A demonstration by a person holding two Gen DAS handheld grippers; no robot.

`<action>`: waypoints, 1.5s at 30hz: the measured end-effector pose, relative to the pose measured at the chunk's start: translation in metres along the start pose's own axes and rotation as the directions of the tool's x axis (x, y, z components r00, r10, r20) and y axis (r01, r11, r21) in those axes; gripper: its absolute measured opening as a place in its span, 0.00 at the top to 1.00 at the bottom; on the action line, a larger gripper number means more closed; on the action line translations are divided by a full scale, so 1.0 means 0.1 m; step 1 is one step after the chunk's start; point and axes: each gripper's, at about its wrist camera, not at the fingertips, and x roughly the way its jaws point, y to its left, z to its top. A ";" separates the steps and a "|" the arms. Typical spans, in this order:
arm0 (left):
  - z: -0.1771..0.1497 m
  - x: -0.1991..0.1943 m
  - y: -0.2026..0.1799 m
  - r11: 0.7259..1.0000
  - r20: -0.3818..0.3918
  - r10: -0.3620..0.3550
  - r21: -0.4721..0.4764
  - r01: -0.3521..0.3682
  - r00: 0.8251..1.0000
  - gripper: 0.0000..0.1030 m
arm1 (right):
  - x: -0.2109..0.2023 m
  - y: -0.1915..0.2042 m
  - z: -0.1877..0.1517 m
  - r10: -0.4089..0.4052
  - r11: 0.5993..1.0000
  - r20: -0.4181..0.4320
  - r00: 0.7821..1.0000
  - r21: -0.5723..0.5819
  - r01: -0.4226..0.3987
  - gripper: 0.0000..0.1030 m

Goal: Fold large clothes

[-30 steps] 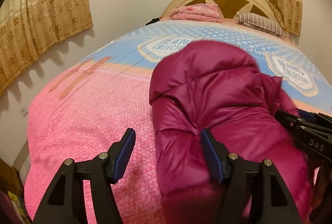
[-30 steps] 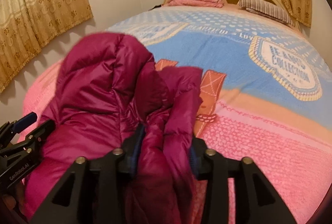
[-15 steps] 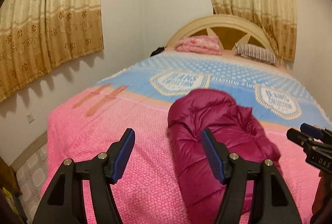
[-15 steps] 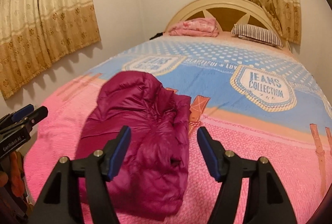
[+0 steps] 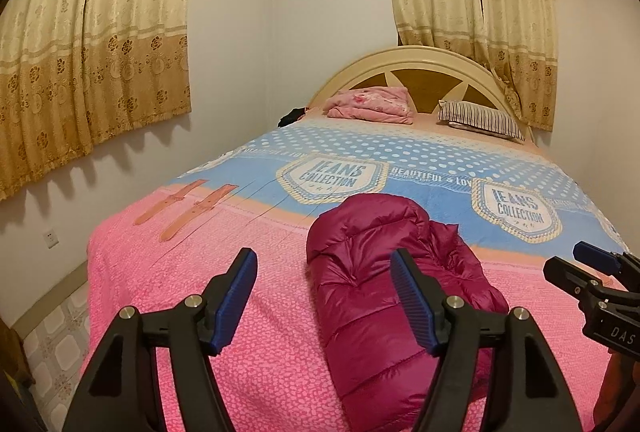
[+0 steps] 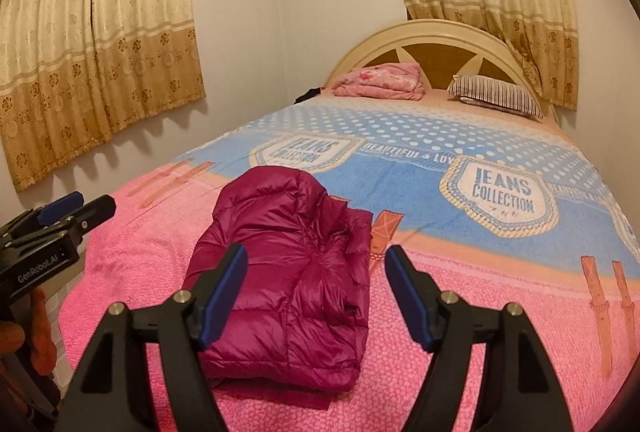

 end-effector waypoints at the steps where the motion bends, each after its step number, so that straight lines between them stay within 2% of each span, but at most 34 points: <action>1: 0.00 0.00 0.00 1.000 -0.001 0.003 0.000 -0.003 1.000 0.32 | -0.03 0.00 -0.01 0.003 1.000 0.001 1.000 0.001 -0.003 0.28; 34: 0.01 -0.01 0.00 1.000 0.001 0.024 -0.019 -0.024 1.000 0.31 | -0.11 0.07 -0.07 0.027 1.000 0.017 0.999 -0.002 -0.027 0.26; 45: 0.03 -0.03 -0.02 1.000 0.011 -0.020 -0.020 0.020 1.000 0.31 | -0.13 0.10 -0.05 0.025 1.000 0.029 0.999 -0.011 -0.024 0.25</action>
